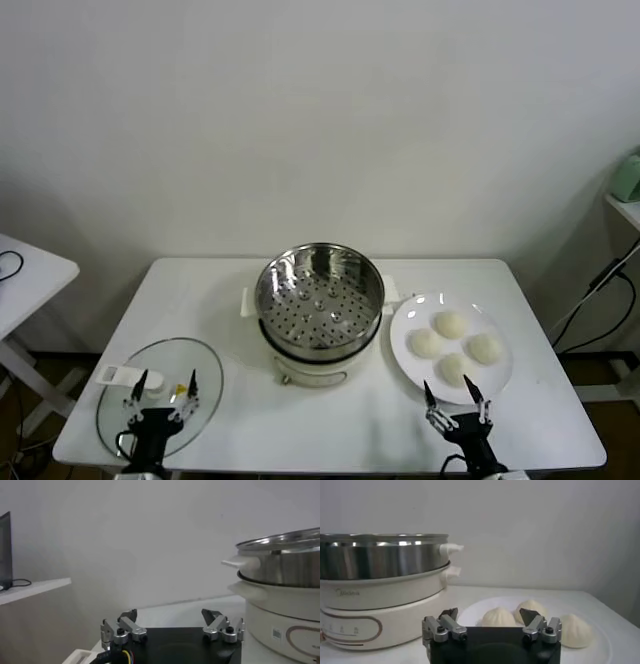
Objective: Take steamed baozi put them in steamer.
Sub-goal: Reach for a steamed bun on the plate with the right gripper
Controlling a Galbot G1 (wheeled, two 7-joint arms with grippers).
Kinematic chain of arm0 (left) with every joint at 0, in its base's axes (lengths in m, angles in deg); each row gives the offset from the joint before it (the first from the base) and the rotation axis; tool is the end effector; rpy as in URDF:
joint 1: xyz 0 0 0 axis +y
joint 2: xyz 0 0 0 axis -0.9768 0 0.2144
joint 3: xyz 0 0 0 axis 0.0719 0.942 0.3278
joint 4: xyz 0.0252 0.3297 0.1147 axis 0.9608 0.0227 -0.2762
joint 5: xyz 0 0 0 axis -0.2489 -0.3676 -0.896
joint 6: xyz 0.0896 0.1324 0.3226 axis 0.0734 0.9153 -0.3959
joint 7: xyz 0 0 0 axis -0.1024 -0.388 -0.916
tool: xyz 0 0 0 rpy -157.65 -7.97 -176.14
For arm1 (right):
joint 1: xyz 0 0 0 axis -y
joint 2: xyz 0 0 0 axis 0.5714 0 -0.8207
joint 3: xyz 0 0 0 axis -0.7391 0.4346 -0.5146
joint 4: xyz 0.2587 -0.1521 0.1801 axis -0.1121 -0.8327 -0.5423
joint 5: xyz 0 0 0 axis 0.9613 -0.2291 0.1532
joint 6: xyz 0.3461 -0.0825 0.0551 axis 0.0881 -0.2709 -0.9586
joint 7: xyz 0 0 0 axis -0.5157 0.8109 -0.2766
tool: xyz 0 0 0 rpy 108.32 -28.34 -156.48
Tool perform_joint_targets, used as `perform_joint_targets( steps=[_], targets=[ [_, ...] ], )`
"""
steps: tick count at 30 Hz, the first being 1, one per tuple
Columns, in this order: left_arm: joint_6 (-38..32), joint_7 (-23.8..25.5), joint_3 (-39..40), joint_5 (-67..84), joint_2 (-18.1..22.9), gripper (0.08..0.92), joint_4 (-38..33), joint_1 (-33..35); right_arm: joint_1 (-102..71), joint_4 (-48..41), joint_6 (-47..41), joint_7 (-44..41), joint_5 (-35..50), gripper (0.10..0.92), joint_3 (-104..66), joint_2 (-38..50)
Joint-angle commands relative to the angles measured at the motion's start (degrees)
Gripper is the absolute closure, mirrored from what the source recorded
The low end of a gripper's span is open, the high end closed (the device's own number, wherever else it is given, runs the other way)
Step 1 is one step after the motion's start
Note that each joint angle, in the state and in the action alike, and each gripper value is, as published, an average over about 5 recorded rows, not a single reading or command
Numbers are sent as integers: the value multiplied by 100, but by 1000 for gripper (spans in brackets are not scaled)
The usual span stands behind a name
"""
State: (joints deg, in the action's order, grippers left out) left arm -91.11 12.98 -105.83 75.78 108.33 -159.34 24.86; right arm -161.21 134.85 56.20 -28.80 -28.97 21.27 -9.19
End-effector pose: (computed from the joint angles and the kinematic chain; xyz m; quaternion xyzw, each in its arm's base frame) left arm 0.1281 0.0749 -0.3767 0.0568 -0.9924 -0.0881 0.0640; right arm 0.1404 -0.0753 -0.3881 0.0668 -0.9944 0.0101 0.0809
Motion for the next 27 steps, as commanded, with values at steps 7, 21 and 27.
perform_joint_targets(
  steps=[7,21,27],
  targets=[
    [2,-2,-6,-9,-26,177,-19,-27,890,237,-1201,-514,-3,203,-614,1182],
    [-5,49,53,-180,-76,177,128,-132,2813,-1022,-2326,-3164,196,203,8,4339],
    [-51,18,101,-168,-78,177,177,-162,4374,-1862,-2176,-4403,-162,203,1264,5085]
  ],
)
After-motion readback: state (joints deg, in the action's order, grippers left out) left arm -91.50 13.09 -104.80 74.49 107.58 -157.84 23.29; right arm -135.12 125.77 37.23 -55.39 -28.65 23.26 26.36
